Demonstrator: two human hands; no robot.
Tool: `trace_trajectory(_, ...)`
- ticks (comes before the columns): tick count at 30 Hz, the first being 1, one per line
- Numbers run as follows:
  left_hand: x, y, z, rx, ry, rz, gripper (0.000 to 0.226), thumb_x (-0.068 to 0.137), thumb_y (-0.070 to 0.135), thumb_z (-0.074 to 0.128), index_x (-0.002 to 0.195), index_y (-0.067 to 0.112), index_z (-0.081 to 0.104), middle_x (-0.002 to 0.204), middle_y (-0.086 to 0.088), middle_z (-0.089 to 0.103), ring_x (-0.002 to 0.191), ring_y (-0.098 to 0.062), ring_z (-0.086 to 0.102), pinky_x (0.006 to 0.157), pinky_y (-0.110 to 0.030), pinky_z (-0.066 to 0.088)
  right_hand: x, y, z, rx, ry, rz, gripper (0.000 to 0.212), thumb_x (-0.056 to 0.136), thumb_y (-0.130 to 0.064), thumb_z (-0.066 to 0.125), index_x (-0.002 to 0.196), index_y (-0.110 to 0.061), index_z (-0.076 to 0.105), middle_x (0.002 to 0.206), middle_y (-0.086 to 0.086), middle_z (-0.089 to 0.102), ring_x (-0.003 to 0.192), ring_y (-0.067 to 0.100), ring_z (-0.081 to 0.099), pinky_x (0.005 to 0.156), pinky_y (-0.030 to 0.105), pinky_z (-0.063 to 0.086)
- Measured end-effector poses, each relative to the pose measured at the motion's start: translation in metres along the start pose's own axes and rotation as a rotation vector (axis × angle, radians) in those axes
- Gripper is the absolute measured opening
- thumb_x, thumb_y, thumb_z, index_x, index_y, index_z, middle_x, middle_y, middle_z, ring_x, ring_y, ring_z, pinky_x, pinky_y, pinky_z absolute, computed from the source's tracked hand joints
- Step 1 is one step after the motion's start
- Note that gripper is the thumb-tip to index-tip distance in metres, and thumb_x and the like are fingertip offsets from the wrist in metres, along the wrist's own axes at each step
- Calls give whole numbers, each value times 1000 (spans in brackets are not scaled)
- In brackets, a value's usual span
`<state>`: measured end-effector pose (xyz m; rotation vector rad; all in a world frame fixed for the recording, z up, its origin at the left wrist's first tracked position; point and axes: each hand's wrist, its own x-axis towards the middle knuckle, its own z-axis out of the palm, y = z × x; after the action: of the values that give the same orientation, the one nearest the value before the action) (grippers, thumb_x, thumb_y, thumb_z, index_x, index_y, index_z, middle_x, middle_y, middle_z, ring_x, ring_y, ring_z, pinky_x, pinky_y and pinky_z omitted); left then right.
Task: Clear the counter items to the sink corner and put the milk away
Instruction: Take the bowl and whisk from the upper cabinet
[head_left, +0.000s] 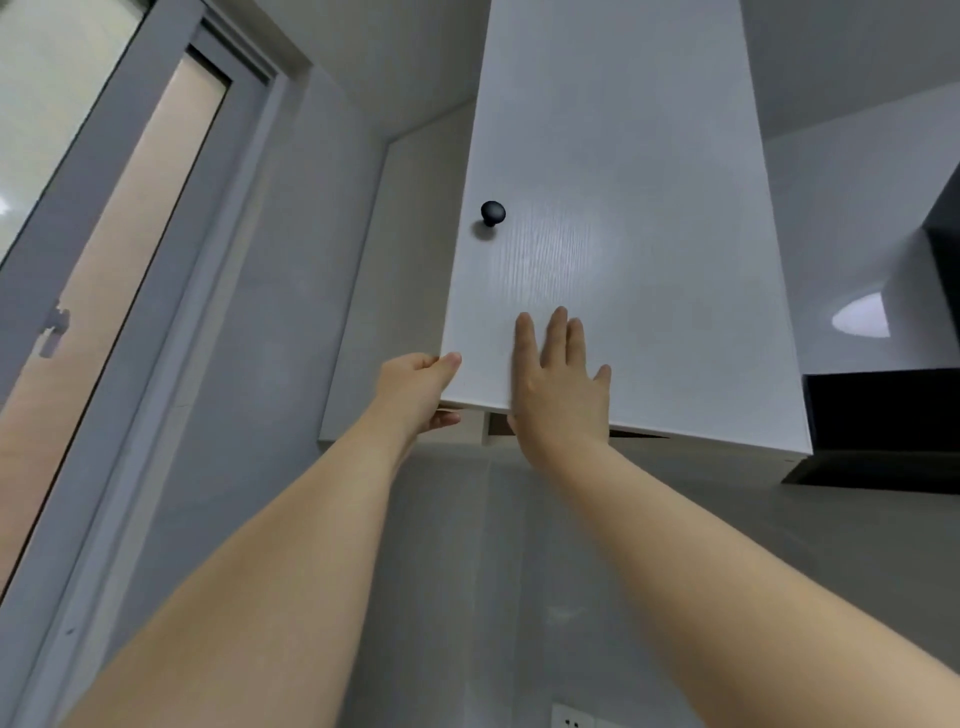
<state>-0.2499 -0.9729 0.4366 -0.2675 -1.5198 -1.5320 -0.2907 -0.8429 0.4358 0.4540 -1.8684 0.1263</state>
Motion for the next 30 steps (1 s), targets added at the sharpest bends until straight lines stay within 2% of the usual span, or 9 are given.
trace_trajectory(4,-16,19,1,-18,-52,21,25,91,26,60,71,13,51,83,-7,47,63,-14,49,44,-18,49,-9,3,-18,-39,-17,39,89,92,-6,51,147,-12,-18,154,21,-16,143,39,-8,108,56,28)
trace_trajectory(9,-34,43,-8,-37,-167,44,26,88,21,64,68,12,50,68,-1,41,53,-12,47,53,-22,55,-23,1,-36,-19,4,87,83,94,-3,46,148,-12,-16,156,19,-12,144,38,-3,107,50,32)
trace_trajectory(14,-47,63,-21,-27,-348,31,16,86,16,65,74,11,55,67,1,54,58,-9,55,68,-28,57,-31,5,-51,13,40,105,84,95,-7,48,148,-15,-16,157,13,-11,146,31,-1,106,45,35)
trace_trajectory(18,-61,72,-24,-100,-431,-8,10,85,18,66,81,13,60,73,2,63,65,-11,62,63,-23,57,-42,9,-64,98,81,146,76,93,2,36,149,-18,-12,159,6,-9,147,26,0,101,44,43)
trace_trajectory(22,-72,84,-15,-177,-515,-49,8,84,19,65,85,13,62,71,3,70,62,-9,67,57,-20,55,-52,16,-83,204,102,166,81,89,2,38,150,-23,-9,159,-1,-7,147,19,1,97,41,45)
trace_trajectory(25,-78,101,-5,-195,-633,-66,7,84,19,64,88,14,62,71,3,72,65,-11,69,71,-28,58,-61,27,-101,304,181,177,80,89,-1,42,150,-24,-2,159,-5,0,146,14,6,94,36,43)
trace_trajectory(27,-84,112,3,-199,-715,-65,16,78,22,66,91,14,62,77,0,73,72,-14,71,83,-34,54,-67,36,-110,356,233,185,78,89,1,42,150,-26,2,159,-8,5,146,12,10,97,31,39)
trace_trajectory(30,-88,119,12,-182,-763,-52,20,77,24,67,93,13,63,82,-4,74,76,-17,71,85,-35,53,-74,48,-117,447,301,196,76,89,1,42,150,-29,8,157,-13,15,142,10,22,101,25,34)
